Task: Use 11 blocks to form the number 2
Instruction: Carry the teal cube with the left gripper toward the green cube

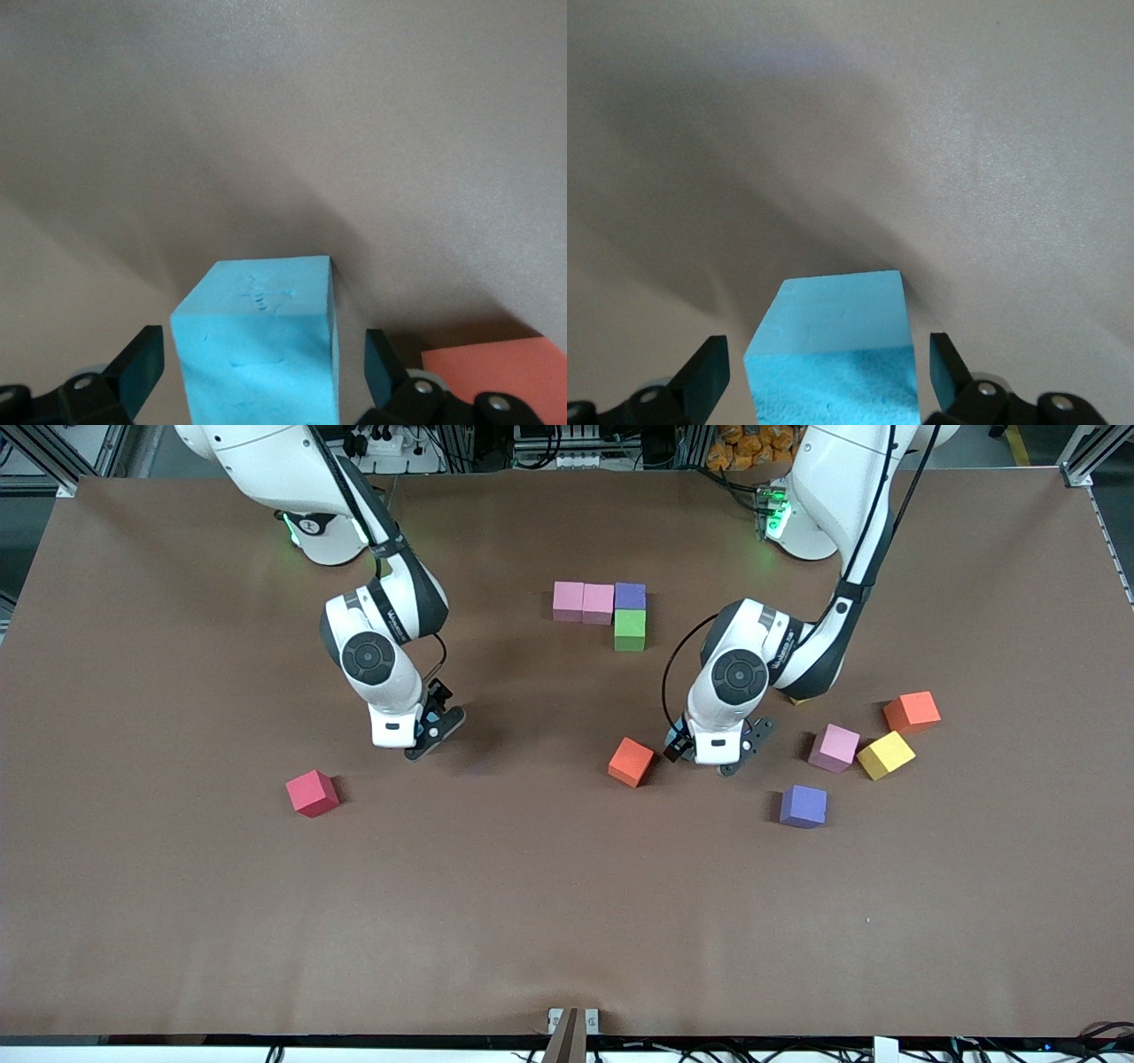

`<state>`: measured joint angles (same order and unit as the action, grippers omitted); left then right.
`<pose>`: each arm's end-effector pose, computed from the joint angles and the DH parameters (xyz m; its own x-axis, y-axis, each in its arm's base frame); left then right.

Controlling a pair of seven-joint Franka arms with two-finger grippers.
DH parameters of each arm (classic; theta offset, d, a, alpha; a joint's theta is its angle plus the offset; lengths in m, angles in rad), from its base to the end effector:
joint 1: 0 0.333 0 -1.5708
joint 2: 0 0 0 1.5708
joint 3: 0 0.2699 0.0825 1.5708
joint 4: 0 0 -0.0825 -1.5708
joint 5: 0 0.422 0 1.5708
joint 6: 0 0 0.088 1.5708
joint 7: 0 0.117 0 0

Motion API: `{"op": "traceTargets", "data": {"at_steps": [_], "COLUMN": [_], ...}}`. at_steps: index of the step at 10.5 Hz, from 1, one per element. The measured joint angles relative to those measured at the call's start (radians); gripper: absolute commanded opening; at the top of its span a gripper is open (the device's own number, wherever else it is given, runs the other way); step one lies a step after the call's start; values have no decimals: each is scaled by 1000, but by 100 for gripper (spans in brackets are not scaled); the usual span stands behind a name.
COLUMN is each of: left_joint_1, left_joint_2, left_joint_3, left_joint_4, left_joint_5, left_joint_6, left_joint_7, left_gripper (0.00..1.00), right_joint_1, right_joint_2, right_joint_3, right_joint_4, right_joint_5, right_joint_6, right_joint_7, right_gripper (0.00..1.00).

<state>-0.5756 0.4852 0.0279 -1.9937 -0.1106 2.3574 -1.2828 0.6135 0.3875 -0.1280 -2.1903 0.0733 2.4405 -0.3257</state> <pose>0.5088 -0.3120 0.1247 0.6794 0.7285 -0.0876 0.7213 -0.6850 -0.1020 0.4847 0.2502 0.1130 0.7186 0.6835 -0.1281 0.6856 -0.7272 -0.0340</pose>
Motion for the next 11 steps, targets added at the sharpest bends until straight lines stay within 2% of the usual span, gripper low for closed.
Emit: {"op": "traceTargets", "data": {"at_steps": [4, 7, 9, 11], "left_joint_1": [0, 2, 6, 6], "left_joint_2": [17, 14, 1, -4], "left_joint_3": [-9, -9, -9, -9], "left_joint_4": [0, 4, 6, 6], "left_joint_5": [0, 0, 0, 0], "left_joint_6": [17, 26, 26, 26], "left_joint_7": [-40, -56, -58, -58], "left_gripper": [98, 79, 70, 66], "right_joint_1": [0, 0, 0, 0], "right_joint_2": [0, 0, 0, 0], "right_joint_3": [0, 0, 0, 0], "right_joint_4": [0, 0, 0, 0], "right_joint_5": [0, 0, 0, 0], "right_joint_6": [0, 0, 0, 0], "right_joint_7": [0, 0, 0, 0], "right_gripper": [100, 100, 100, 100]}}
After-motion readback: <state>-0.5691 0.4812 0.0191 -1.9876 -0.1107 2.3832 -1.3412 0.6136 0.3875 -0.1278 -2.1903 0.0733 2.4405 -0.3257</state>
